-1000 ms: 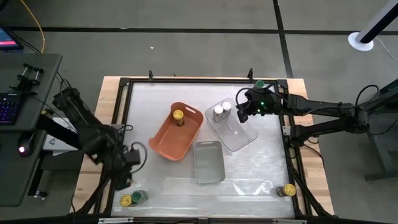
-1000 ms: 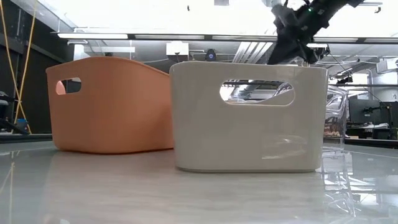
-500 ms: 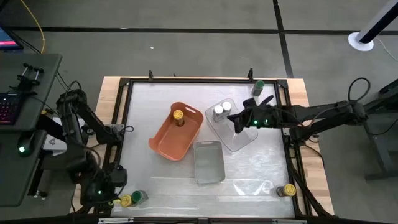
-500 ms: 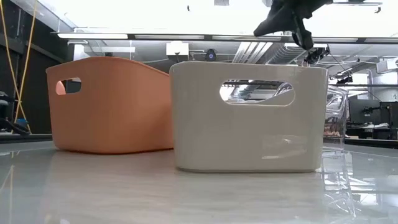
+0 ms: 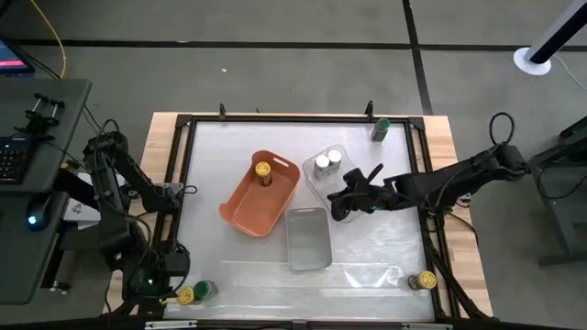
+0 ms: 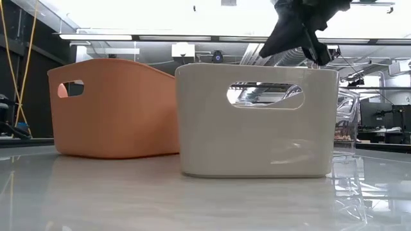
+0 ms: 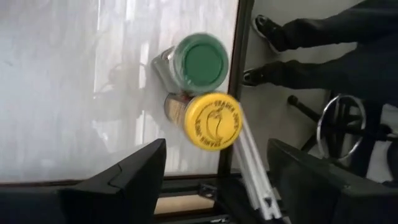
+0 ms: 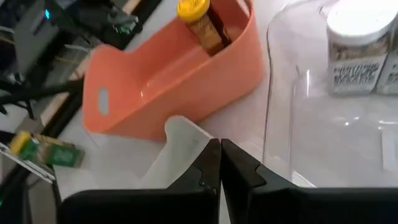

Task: Sort spices by type
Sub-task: Put the yellow seasoning bottle into the orange bin

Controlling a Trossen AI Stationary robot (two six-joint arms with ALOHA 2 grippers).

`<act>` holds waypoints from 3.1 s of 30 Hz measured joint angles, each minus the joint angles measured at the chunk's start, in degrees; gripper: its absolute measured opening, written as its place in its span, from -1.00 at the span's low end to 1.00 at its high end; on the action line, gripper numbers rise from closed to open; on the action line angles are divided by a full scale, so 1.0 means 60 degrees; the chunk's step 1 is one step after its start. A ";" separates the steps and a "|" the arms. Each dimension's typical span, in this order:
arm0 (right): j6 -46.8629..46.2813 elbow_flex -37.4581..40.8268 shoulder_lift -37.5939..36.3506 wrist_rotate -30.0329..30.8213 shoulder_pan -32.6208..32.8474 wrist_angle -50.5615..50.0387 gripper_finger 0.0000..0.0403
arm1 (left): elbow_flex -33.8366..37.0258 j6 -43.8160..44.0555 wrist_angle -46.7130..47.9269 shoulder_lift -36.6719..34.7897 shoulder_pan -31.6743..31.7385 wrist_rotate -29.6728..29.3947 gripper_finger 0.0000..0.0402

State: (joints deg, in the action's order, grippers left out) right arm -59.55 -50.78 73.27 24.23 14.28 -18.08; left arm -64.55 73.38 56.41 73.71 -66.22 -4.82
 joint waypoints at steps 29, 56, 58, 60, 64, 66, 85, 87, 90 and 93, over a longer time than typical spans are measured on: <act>0.1435 0.0000 0.0420 -0.0302 0.0190 -0.0038 -1.00 | -0.0782 0.3005 -0.0261 0.1866 0.0332 0.0942 0.72; 0.1429 -0.0004 0.0420 -0.0352 0.0190 -0.0082 -1.00 | -0.2364 0.1556 0.2112 0.3835 -0.0422 -0.0574 0.72; 0.1432 -0.0004 0.0420 -0.0350 0.0190 -0.0082 -1.00 | -0.2364 0.1357 0.2100 0.3861 -0.0433 -0.0569 0.72; 0.1428 -0.0004 0.0420 -0.0350 0.0190 -0.0085 -1.00 | -0.2360 0.1320 0.2091 0.3867 -0.0433 -0.0573 0.72; 0.1432 -0.0004 0.0420 -0.0350 0.0190 -0.0089 -1.00 | -0.2317 0.1319 0.2028 0.3876 -0.0433 -0.0569 0.72; 0.1432 -0.0004 0.0420 -0.0350 0.0190 -0.0094 -1.00 | -0.2317 0.1322 0.1928 0.3876 -0.0433 -0.0569 0.72; 0.1508 -0.0004 0.0420 -0.0346 0.0190 -0.0158 -1.00 | -0.2317 0.0827 0.1465 0.4523 -0.0397 -0.0509 0.72; 0.1512 -0.0004 0.0420 -0.0346 0.0186 -0.0154 -1.00 | -0.2317 0.0827 0.1462 0.4570 -0.0397 -0.0511 0.72; 0.1510 -0.0004 0.0420 -0.0346 0.0190 -0.0156 -1.00 | -0.2317 0.0827 0.1451 0.4658 -0.0397 -0.0507 0.72; 0.1512 -0.0004 0.0420 -0.0346 0.0187 -0.0157 -1.00 | -0.2317 0.0830 0.1442 0.4743 -0.0397 -0.0507 0.66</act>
State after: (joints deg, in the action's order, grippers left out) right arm -50.48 -50.81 75.79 22.15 15.40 -19.02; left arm -78.46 78.36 65.06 102.17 -68.60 -7.86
